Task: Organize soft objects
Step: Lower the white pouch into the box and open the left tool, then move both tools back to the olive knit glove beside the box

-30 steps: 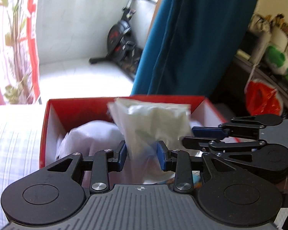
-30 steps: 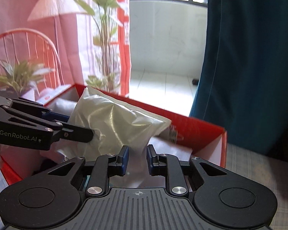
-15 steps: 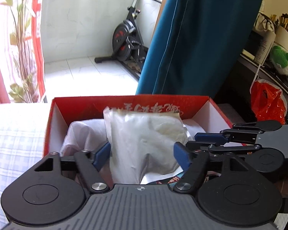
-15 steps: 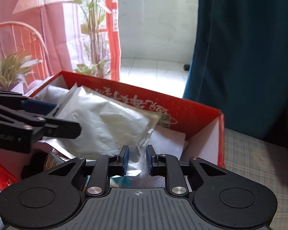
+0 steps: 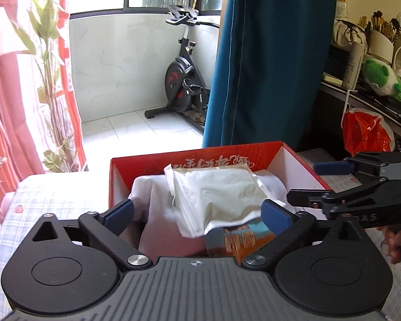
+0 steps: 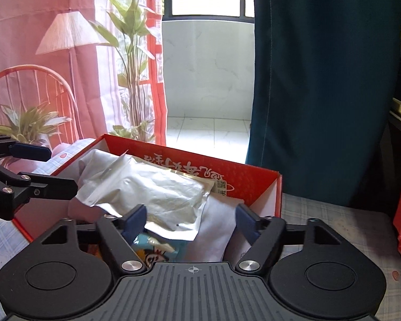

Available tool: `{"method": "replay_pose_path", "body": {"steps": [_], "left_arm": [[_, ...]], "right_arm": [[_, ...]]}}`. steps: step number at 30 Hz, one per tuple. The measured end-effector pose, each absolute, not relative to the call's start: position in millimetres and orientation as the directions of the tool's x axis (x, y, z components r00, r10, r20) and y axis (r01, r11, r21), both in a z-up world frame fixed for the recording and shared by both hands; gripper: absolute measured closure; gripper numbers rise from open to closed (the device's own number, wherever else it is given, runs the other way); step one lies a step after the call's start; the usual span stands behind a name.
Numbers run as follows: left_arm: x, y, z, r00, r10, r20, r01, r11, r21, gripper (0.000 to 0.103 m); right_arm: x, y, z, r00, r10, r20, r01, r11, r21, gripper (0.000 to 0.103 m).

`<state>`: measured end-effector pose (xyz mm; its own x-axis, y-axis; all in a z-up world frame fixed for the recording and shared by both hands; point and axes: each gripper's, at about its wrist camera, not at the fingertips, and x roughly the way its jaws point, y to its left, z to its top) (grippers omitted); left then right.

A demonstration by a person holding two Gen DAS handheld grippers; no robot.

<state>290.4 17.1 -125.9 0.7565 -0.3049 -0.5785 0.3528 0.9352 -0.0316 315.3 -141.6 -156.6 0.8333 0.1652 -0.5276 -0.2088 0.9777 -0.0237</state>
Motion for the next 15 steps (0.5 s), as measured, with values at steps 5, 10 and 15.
{"method": "replay_pose_path", "body": {"steps": [5,10,15], "left_arm": [[265.5,26.2,-126.3,0.765,-0.286,-0.577,0.340,0.940,-0.015,0.000],[240.8,38.9,-132.3,0.761,-0.289,-0.580,0.322,0.945,-0.049,0.000],[220.2,51.9,-150.8,0.755,-0.259,-0.603,0.278,0.959,-0.064,0.000]], "right_arm": [[286.6,-143.8,-151.9,0.856,0.164,-0.490,-0.197,0.980,-0.014,0.001],[262.7,-145.5,-153.9,0.870,0.157,-0.468,-0.177,0.984,0.001,0.001],[235.7,-145.8,-167.5,0.877,0.160,-0.453,-0.173,0.985,0.011,0.001]]}}
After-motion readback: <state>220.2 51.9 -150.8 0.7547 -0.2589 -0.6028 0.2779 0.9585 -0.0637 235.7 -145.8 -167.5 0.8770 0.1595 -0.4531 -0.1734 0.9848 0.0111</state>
